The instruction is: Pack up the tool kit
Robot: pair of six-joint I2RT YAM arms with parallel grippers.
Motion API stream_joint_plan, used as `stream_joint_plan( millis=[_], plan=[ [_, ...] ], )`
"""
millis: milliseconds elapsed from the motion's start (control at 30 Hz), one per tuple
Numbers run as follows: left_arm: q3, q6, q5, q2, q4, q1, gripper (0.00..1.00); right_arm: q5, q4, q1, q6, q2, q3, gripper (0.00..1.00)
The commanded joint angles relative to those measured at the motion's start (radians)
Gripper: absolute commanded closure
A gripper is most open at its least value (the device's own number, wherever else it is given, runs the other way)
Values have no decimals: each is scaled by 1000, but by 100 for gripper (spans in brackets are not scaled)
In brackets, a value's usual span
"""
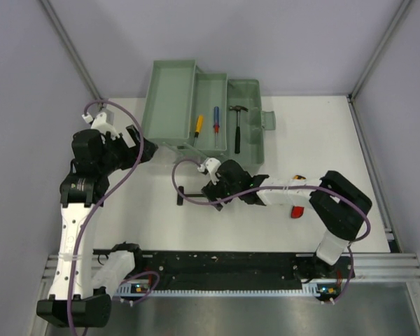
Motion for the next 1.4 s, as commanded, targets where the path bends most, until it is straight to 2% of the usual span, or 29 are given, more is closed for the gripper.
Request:
stream_joint_plan(
  millis=[0, 233, 467, 633, 800, 967, 1100, 1367],
  plan=[
    [22, 30, -11, -20, -1, -1, 2, -2, 90, 12, -34, 66, 65, 20],
    [25, 48, -24, -12, 2, -1, 2, -28, 72, 32, -16, 128, 64, 25],
    [7, 50, -27, -7, 15, -1, 2, -22, 12, 123, -7, 74, -5, 46],
    [-7, 45, -24, -3, 31, -1, 2, 19, 27, 150, 70, 85, -30, 45],
    [-4, 45, -19, 8, 41, -1, 2, 96, 17, 149, 102, 173, 48, 46],
    [1, 47, -20, 10, 39, 1, 2, 144, 9, 150, 98, 221, 85, 67],
    [2, 53, -25, 7, 33, 1, 2, 142, -28, 152, 67, 215, 81, 100],
    [8, 62, -37, 7, 28, 1, 2, 205, -42, 158, 28, 83, 44, 100]
  ],
)
